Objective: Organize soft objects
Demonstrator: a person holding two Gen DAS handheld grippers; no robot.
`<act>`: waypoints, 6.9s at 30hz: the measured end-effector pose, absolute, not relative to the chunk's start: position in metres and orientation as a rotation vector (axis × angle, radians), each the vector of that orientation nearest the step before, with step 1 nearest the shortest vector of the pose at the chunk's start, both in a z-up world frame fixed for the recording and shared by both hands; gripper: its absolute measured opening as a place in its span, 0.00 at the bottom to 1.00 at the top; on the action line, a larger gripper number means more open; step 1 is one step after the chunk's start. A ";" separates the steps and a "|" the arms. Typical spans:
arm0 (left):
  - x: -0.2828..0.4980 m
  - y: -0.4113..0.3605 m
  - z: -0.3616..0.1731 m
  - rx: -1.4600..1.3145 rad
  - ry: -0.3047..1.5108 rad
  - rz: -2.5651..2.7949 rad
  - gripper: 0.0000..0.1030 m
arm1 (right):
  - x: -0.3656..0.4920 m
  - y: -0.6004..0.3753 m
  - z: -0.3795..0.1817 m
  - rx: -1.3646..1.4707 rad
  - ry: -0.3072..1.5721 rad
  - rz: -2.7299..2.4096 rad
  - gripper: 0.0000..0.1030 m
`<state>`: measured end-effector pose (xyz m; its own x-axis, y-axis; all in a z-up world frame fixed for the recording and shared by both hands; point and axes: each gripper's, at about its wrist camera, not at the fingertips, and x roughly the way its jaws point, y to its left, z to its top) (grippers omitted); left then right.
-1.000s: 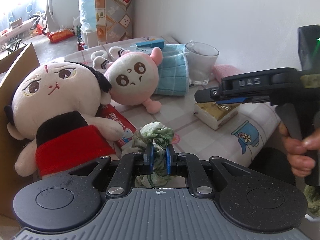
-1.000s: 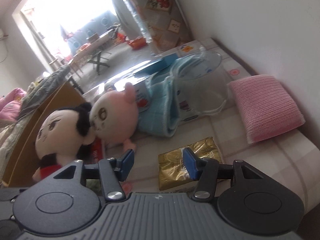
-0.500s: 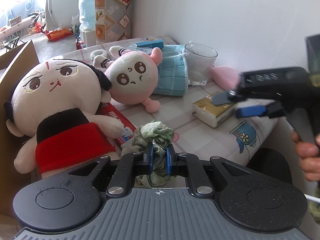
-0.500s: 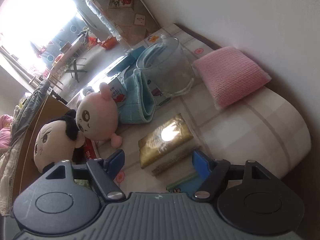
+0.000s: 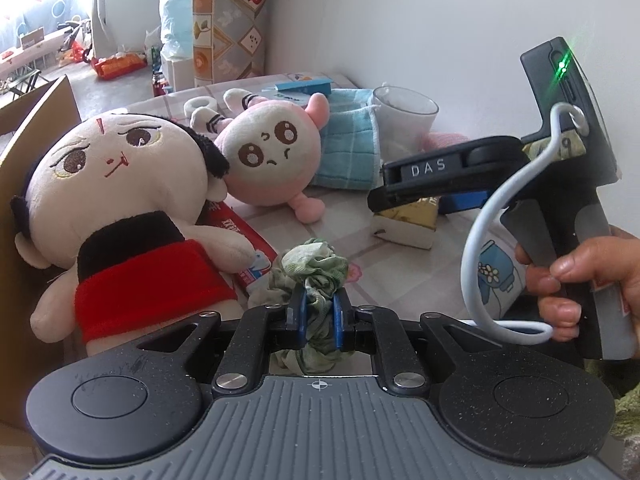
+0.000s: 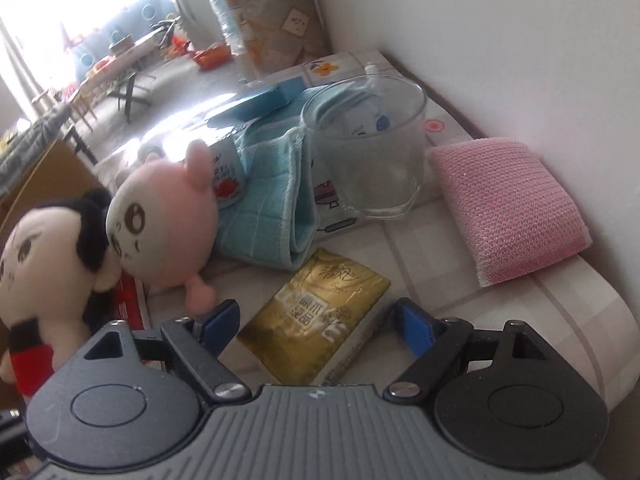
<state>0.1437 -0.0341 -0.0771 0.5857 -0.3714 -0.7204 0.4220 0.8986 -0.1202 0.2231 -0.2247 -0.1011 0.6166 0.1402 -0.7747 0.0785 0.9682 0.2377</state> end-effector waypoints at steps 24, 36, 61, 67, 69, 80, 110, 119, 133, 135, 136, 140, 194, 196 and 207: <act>0.134 -0.041 -0.068 0.111 0.795 -0.457 0.11 | 0.204 -0.266 -0.088 0.343 0.827 0.252 0.38; 0.115 -0.034 -0.041 0.076 0.726 -0.450 0.10 | 0.154 -0.278 -0.043 0.401 0.669 0.301 0.36; 0.152 0.162 0.068 -0.213 0.569 -0.107 0.10 | 0.276 -0.029 0.071 0.411 0.588 0.893 0.18; 0.193 0.207 0.042 -0.204 0.632 0.052 0.10 | 0.301 0.006 0.049 0.398 0.675 0.894 0.20; 0.195 0.215 0.031 -0.227 0.654 0.055 0.10 | 0.289 -0.009 0.045 0.361 0.672 0.877 0.21; 0.166 0.232 0.014 -0.292 0.650 0.066 0.10 | 0.176 -0.061 -0.013 0.176 0.854 0.943 0.63; 0.126 0.211 0.028 -0.198 0.550 0.140 0.11 | 0.097 -0.041 -0.172 0.047 1.226 0.934 0.61; 0.116 0.216 0.034 -0.175 0.509 0.162 0.11 | 0.079 0.036 -0.268 -0.378 1.171 1.045 0.58; 0.113 0.233 0.021 -0.201 0.538 0.187 0.11 | 0.038 0.114 -0.444 -1.149 0.743 1.279 0.61; 0.114 0.237 0.019 -0.206 0.543 0.187 0.11 | 0.044 0.121 -0.457 -1.176 0.744 1.276 0.62; 0.115 0.238 0.017 -0.209 0.548 0.188 0.11 | 0.047 0.124 -0.462 -1.190 0.744 1.278 0.63; 0.123 0.240 0.011 -0.209 0.566 0.186 0.11 | 0.051 0.134 -0.483 -1.250 0.765 1.318 0.64; 0.091 0.233 0.002 -0.238 0.576 0.159 0.11 | -0.044 0.112 -0.273 -0.869 0.586 1.484 0.34; 0.088 0.232 0.004 -0.231 0.572 0.160 0.11 | -0.044 0.107 -0.257 -0.861 0.518 1.458 0.34; 0.074 0.224 0.040 -0.237 0.522 0.131 0.11 | -0.034 0.057 -0.126 -0.726 0.205 1.192 0.34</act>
<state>0.0736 0.2239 0.0397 0.8593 0.0632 -0.5075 -0.1834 0.9644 -0.1905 -0.0343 0.0569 -0.1259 0.3824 0.7712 -0.5089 -0.8970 0.1777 -0.4048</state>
